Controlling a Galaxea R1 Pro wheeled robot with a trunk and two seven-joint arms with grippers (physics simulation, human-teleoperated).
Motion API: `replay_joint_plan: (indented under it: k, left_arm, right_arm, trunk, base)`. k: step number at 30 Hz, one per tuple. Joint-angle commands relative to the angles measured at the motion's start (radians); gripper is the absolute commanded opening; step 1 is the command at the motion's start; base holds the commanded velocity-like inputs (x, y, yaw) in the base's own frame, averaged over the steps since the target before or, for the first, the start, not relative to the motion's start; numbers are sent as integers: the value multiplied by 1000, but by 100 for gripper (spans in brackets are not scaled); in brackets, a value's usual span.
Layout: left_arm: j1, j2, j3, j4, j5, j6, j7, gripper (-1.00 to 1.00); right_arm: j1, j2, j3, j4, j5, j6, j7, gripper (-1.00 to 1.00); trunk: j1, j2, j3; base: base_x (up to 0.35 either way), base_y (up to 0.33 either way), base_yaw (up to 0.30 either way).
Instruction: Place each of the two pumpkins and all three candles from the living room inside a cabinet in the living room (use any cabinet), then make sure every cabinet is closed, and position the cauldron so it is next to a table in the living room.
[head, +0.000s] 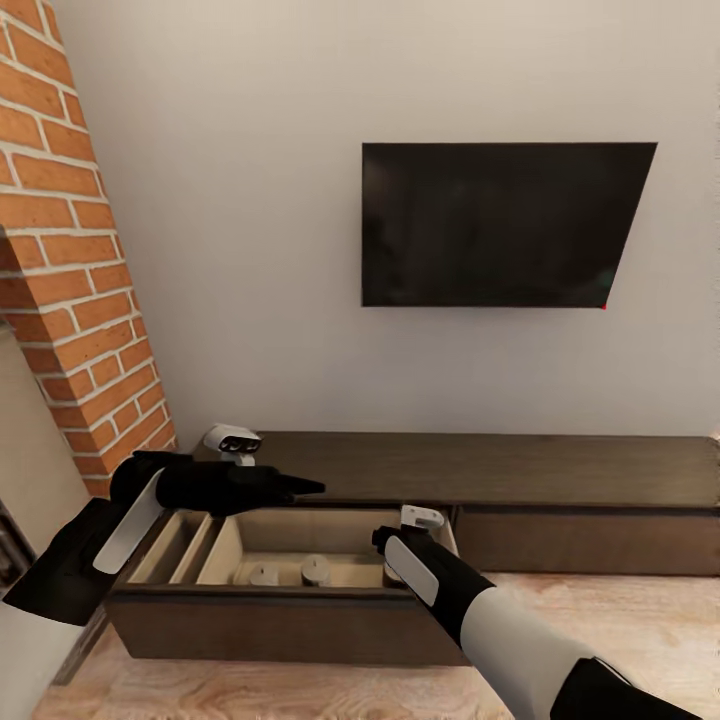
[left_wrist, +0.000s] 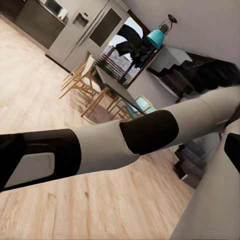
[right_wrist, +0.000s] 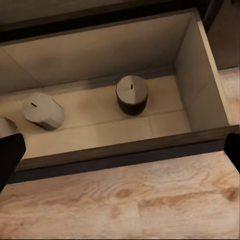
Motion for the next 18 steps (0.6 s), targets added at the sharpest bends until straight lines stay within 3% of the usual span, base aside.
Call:
replay_joint_plan:
  k: [1,8,13,18]
  left_arm:
    - [-1,2,-2,2,4,9,0,100]
    - [-1,7,-3,56,-1,9,32,100]
    - [-1,5,-10,151,-14,9,121,100]
    - [6,7,-14,173,-85,9,202,100]
  right_arm:
    - [-1,-1,6,-1,-4,4,-7,100]
    - [1,2,7,-2,-10,3,-7,100]
    - [6,2,6,-1,-14,-1,-9,100]
    - [20,-2,5,0,-10,-38,-8,100]
  trunk:
    - [-5,7,2]
    - [-31,56,24]
    - [-51,91,40]
    - [-70,126,55]
  base:
    - [-308,106,0]
    - [-282,89,0]
    - [-310,100,0]
    - [-253,51,0]
